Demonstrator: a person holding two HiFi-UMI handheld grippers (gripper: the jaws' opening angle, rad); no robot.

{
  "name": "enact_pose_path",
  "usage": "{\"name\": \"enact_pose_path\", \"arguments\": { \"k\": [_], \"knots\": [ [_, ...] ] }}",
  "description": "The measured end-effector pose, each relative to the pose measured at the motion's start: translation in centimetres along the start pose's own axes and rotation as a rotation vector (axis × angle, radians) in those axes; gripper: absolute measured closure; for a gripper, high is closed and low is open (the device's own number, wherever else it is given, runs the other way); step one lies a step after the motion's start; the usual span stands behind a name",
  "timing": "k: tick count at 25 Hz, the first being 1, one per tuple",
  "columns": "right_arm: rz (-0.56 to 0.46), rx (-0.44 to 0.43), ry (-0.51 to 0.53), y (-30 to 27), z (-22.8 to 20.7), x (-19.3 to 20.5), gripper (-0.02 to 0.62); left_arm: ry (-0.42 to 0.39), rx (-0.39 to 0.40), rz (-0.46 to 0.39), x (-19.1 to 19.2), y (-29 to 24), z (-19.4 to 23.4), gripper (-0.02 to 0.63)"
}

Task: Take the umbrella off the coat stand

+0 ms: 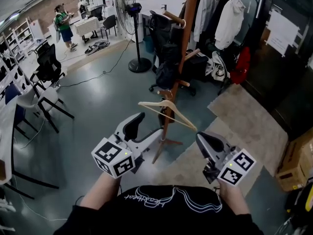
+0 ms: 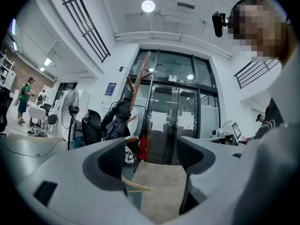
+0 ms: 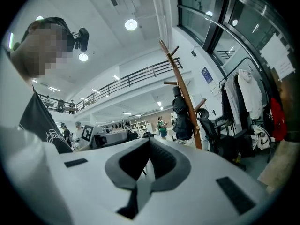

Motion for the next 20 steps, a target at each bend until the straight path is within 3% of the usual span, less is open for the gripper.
{"name": "enact_pose_path", "arguments": {
  "k": [11, 20],
  "knots": [
    [-0.005, -0.012, -0.01, -1.7, -4.4, -0.7, 0.592, -0.04, -0.047, 0.009, -1.3, -5.1, 3.4, 0.258],
    [0.0, -0.064, 0.005, -4.7, -10.0, -4.4, 0.592, -0.073, -0.111, 0.04, -3.7, -10.4, 7.2, 0.25]
  ]
}}
Point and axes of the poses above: the fingertips, and each gripper's own axes: y backward along the fingers, z to its left, x out of its underside, the point moved 3 cm from there along y, backward along the fingers, and after that the axes turned 9 degrees about z, right-handed, at the moved point
